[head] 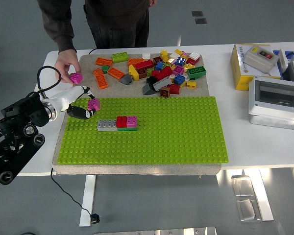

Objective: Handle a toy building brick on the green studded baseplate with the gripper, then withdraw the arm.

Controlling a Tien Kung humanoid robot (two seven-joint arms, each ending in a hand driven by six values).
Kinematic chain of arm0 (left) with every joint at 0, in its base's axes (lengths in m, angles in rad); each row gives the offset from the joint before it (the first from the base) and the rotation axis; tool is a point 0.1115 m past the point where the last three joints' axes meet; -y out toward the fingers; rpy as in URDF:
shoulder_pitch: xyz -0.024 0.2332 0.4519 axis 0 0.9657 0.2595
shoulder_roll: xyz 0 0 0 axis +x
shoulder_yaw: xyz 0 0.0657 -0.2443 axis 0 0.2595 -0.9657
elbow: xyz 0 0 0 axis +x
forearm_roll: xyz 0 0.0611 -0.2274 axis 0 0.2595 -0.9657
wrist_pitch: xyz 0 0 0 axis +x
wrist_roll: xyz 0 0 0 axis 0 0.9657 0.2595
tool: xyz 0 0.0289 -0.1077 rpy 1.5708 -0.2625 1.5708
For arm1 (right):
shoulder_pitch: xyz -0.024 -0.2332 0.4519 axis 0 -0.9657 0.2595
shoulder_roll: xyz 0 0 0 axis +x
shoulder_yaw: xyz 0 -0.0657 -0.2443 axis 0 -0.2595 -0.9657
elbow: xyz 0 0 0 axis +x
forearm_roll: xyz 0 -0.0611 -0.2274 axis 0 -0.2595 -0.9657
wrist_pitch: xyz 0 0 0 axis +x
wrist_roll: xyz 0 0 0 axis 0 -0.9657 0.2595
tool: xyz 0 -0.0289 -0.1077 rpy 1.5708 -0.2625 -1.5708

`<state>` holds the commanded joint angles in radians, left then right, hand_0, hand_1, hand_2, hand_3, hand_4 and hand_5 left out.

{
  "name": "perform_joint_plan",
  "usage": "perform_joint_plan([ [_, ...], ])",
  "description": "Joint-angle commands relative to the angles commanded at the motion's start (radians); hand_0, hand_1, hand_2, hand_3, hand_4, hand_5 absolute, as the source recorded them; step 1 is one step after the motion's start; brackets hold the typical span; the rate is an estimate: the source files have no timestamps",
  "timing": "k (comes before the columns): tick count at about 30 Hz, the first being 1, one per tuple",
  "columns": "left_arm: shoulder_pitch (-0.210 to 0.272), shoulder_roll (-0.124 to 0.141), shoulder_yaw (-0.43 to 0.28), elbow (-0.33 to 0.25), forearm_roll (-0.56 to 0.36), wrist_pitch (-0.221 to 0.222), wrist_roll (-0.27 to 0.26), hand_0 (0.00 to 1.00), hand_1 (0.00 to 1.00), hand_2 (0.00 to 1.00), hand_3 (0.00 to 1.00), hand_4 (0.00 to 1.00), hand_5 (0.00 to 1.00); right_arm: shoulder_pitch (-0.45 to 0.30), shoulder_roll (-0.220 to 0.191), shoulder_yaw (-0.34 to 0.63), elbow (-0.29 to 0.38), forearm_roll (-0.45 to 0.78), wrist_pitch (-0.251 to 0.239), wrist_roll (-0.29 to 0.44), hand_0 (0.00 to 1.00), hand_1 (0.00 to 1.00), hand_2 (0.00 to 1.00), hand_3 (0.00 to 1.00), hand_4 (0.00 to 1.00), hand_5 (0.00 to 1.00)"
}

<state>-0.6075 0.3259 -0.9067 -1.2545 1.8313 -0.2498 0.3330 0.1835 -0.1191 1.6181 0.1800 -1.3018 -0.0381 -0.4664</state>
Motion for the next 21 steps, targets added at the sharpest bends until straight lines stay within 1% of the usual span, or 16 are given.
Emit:
perform_joint_plan([
  [4, -0.008, -0.005, 0.034, -0.009, 0.004, 0.001, 0.012, 0.998, 0.998, 0.989, 0.559, 0.583, 0.216, 0.000, -0.001, -0.003, 0.000, 0.003, -0.001, 0.002, 0.664, 0.589, 0.611, 0.758, 0.647, 0.998],
  [8, -0.015, -0.018, 0.061, 0.020, 0.031, 0.013, 0.001, 0.998, 0.998, 0.988, 0.556, 0.580, 0.215, 0.001, -0.001, -0.005, 0.000, 0.002, -0.001, 0.001, 0.664, 0.590, 0.610, 0.758, 0.648, 0.998],
  [18, -0.022, -0.044, 0.120, 0.093, 0.057, 0.029, -0.017, 0.998, 0.998, 0.992, 0.554, 0.580, 0.215, 0.001, -0.001, -0.011, 0.000, 0.003, -0.003, 0.001, 0.666, 0.592, 0.609, 0.757, 0.648, 0.998],
  [21, -0.024, -0.051, 0.134, 0.105, 0.058, 0.030, -0.019, 0.998, 0.998, 0.992, 0.554, 0.580, 0.215, 0.001, -0.002, -0.012, 0.000, 0.004, -0.004, 0.001, 0.666, 0.592, 0.609, 0.757, 0.648, 0.998],
])
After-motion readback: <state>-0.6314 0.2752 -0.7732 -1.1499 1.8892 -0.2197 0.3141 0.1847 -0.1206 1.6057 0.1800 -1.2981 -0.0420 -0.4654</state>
